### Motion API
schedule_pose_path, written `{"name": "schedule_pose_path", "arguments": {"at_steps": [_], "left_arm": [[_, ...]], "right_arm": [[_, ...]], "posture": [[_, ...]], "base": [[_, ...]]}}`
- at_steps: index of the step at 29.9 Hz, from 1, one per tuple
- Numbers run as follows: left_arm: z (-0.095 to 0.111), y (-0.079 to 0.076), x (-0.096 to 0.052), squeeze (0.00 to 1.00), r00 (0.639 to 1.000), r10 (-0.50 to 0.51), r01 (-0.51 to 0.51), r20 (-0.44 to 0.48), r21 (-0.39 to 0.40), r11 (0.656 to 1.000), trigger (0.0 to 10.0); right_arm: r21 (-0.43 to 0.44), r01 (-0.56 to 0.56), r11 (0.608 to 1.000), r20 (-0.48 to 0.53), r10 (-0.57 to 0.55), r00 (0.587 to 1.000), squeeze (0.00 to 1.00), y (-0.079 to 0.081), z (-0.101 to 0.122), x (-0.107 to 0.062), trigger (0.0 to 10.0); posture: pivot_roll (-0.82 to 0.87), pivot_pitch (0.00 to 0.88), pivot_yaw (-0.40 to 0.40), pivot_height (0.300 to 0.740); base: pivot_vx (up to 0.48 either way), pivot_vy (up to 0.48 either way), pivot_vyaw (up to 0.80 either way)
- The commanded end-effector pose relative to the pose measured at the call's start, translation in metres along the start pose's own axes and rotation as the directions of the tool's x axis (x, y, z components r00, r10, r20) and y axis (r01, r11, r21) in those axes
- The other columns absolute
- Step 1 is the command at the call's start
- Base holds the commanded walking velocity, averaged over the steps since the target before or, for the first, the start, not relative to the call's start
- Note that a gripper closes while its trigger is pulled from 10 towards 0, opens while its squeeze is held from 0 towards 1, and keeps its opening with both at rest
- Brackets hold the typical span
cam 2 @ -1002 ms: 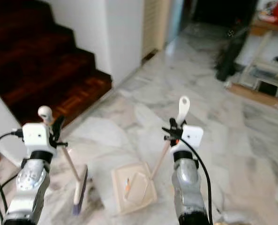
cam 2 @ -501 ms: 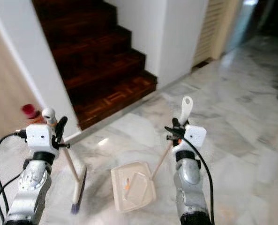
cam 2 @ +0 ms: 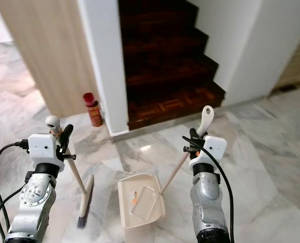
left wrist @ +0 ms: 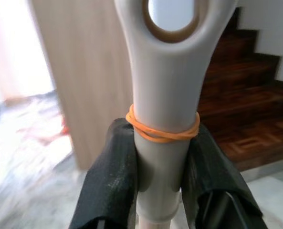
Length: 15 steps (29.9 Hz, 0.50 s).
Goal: Sweep floor
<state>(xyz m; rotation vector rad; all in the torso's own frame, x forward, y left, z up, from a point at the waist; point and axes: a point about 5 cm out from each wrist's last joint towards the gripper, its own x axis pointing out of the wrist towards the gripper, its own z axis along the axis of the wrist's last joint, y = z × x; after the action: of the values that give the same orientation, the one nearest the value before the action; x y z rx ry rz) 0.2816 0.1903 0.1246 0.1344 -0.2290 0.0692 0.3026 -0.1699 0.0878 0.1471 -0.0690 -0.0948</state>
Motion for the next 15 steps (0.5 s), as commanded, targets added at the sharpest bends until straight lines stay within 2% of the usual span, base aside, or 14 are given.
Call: {"name": "schedule_pose_path", "arguments": {"at_steps": [1, 6, 15], "left_arm": [[0.0072, 0.0025, 0.0025, 0.0, 0.999, 0.011, -0.012, 0.03, 0.008, 1.0, 10.0], [0.0073, 0.0027, 0.0025, 0.0, 1.0, 0.018, -0.018, 0.026, 0.003, 1.0, 10.0], [0.008, 0.0021, 0.0028, 0.0, 1.0, 0.018, -0.018, 0.023, -0.002, 1.0, 10.0]], "right_arm": [[0.006, -0.019, 1.0, 0.064, 0.019, 0.998, 0.0, 0.0063, 0.0157, 0.0058, 10.0], [0.025, -0.018, 1.0, 0.048, 0.017, 0.999, 0.0, 0.0059, 0.0141, 0.0064, 10.0], [0.033, -0.019, 0.999, 0.022, 0.018, 1.0, 0.0, 0.0073, 0.0117, 0.0079, 10.0]], "posture": [[0.08, 0.007, -0.024, 0.74], [0.08, 0.014, -0.028, 0.74], [0.09, 0.024, -0.029, 0.74]], "base": [[0.0, 0.0, 0.51], [0.0, 0.0, 0.0], [0.0, 0.373, 0.0]]}}
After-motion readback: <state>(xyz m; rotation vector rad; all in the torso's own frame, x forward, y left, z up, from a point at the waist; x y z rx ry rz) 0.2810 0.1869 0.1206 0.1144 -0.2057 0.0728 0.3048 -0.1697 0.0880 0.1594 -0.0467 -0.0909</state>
